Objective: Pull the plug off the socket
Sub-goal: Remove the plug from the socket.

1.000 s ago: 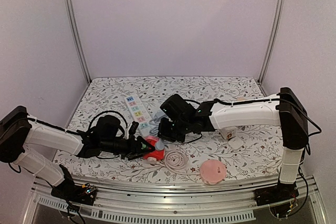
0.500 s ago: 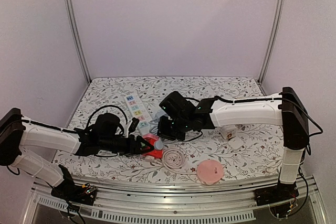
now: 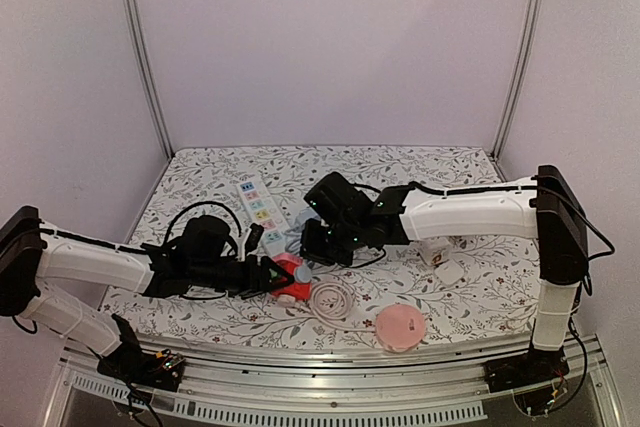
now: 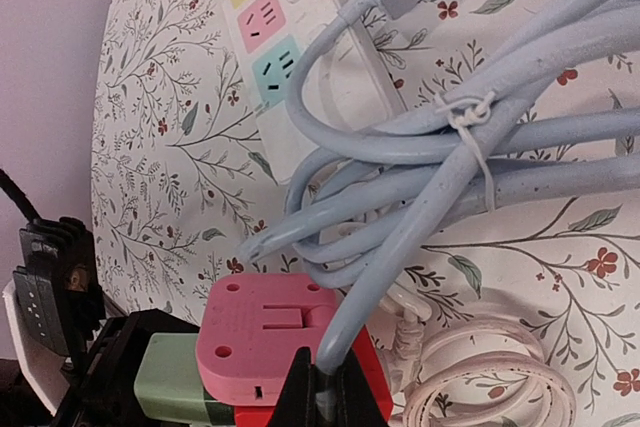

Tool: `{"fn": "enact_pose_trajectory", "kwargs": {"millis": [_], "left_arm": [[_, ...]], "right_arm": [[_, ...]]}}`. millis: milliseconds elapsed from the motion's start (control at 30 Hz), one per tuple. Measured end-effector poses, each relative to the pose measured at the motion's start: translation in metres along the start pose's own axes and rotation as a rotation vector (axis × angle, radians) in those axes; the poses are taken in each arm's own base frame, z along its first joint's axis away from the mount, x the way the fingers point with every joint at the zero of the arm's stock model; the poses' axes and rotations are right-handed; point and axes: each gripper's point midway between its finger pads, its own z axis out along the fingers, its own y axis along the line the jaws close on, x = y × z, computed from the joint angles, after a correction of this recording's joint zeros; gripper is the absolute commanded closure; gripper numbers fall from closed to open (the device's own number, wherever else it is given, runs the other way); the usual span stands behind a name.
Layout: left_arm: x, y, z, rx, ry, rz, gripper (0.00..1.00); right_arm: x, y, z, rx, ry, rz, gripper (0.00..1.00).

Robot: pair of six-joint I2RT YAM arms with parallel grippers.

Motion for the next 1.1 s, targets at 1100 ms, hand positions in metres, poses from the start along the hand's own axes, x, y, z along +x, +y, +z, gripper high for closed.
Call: {"fn": "enact_pose_trajectory", "kwargs": {"millis": [1100], "left_arm": [[-0.002, -0.005, -0.005, 0.023, 0.003, 0.062, 0.65]], "right_arm": [[0.009, 0.001, -0.014, -0.02, -0.026, 0.012, 1.0]]}}
